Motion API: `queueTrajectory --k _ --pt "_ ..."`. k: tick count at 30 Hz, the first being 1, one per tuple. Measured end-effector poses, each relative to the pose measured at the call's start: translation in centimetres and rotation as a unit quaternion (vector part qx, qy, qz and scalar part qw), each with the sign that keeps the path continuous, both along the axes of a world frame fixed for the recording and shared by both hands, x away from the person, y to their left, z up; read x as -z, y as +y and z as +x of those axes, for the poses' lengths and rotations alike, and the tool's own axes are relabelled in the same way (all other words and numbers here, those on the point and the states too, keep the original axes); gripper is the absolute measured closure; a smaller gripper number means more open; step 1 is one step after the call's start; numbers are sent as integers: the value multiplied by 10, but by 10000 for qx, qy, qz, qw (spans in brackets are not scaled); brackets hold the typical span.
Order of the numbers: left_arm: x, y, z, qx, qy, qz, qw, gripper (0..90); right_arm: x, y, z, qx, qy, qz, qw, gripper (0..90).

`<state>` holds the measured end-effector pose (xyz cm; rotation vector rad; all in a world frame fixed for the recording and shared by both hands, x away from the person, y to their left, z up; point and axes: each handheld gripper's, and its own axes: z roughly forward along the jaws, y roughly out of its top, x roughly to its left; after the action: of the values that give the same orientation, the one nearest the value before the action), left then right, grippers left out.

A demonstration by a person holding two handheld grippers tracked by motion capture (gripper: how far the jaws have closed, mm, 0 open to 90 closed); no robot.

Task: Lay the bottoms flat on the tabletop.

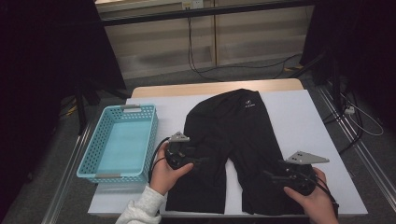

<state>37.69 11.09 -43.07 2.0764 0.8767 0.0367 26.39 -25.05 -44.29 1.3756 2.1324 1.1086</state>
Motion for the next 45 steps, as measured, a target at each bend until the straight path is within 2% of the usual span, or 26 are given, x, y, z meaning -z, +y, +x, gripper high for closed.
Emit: queueTrajectory --k 3,9,16,26,28,30,33,38,40,42,45 --pt "1 5 -1 -66 36 -40 10000 219 0 5 4 -63 -58 -21 10000 282" --pt "6 7 -4 0 47 87 10000 207 -1 16 16 -171 -89 -41 9998 276" --pt "11 6 -6 36 74 135 9999 202 -5 26 31 -262 -142 30 9996 282" --pt "12 5 -6 83 44 116 9999 202 -3 38 42 -381 -146 21 9992 276" --pt "13 4 -7 81 66 112 9999 202 -4 40 44 -378 -138 40 9992 292" --pt "13 3 -7 80 69 126 9999 201 -6 41 49 -407 -171 27 9990 346" --pt "13 3 -7 67 47 110 9999 198 -12 44 62 -429 -265 30 9987 446" --pt "11 5 -6 30 -9 115 9999 193 -23 46 100 -293 -318 -88 9990 486" --pt "11 5 -6 35 -17 120 9999 193 -26 49 115 -232 -338 -56 9991 529" --pt "11 5 -6 41 7 107 9999 194 -27 54 129 -270 -351 -123 9989 595" --pt "11 4 -6 36 12 122 9999 194 -23 64 149 -280 -295 -70 9991 629"
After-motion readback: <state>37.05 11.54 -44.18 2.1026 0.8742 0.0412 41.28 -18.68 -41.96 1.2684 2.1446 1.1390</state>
